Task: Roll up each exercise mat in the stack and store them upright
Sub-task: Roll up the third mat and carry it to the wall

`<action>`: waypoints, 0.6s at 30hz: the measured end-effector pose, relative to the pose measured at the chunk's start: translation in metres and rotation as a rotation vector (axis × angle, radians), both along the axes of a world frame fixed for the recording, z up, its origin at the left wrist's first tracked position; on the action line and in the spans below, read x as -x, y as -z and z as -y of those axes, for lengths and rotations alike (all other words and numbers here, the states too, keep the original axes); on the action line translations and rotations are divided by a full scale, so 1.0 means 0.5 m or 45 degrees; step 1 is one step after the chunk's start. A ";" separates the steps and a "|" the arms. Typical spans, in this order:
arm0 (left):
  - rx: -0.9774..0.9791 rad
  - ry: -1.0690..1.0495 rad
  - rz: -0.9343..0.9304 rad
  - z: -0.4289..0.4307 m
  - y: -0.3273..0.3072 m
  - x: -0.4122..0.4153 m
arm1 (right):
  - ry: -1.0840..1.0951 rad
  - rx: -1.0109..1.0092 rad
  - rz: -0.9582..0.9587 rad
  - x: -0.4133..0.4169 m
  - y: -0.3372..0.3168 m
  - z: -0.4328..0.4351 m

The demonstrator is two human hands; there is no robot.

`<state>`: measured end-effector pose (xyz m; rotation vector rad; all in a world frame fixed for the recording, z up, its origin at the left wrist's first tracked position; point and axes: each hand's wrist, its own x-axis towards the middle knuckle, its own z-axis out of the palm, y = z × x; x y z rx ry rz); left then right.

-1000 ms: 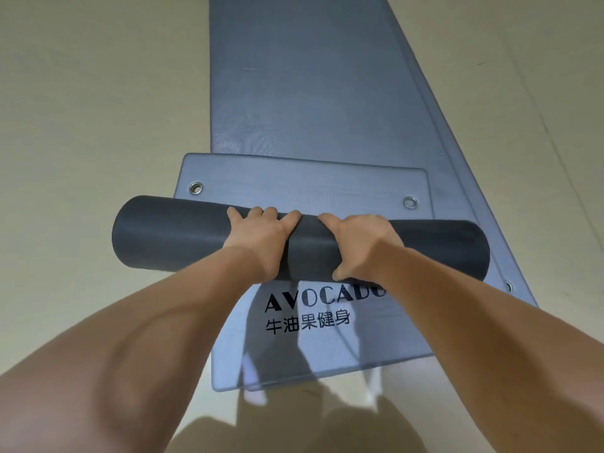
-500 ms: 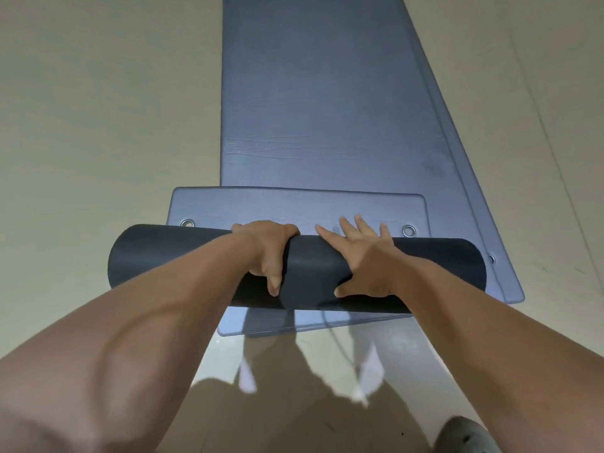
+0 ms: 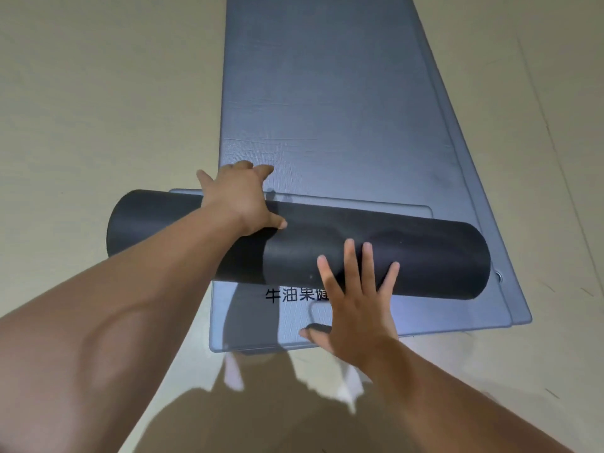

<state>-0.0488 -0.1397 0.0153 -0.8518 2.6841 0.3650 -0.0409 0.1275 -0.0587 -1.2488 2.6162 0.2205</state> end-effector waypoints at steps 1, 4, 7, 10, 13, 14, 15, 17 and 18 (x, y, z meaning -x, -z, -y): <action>0.068 0.008 -0.041 -0.007 0.003 0.003 | 0.011 -0.021 -0.014 0.015 0.001 0.011; 0.242 0.067 -0.299 -0.041 0.031 -0.006 | 0.045 -0.042 -0.063 0.075 -0.014 0.054; 0.345 0.185 -0.523 -0.082 0.078 -0.038 | 0.061 -0.088 -0.063 0.149 -0.036 0.100; 0.349 0.302 -0.462 -0.101 0.122 -0.068 | 0.051 -0.089 -0.034 0.218 -0.054 0.137; 0.345 0.337 -0.201 -0.083 0.137 -0.062 | 0.037 -0.130 0.019 0.269 -0.069 0.172; 0.365 0.344 -0.118 -0.074 0.136 -0.050 | 0.037 -0.152 0.050 0.285 -0.074 0.185; 0.379 0.349 -0.070 -0.064 0.135 -0.035 | 0.039 -0.165 0.082 0.301 -0.078 0.196; 0.376 0.355 -0.048 -0.047 0.129 -0.004 | 0.031 -0.165 0.127 0.330 -0.088 0.214; 0.371 0.357 -0.053 -0.038 0.127 0.009 | 0.006 -0.156 0.124 0.342 -0.093 0.219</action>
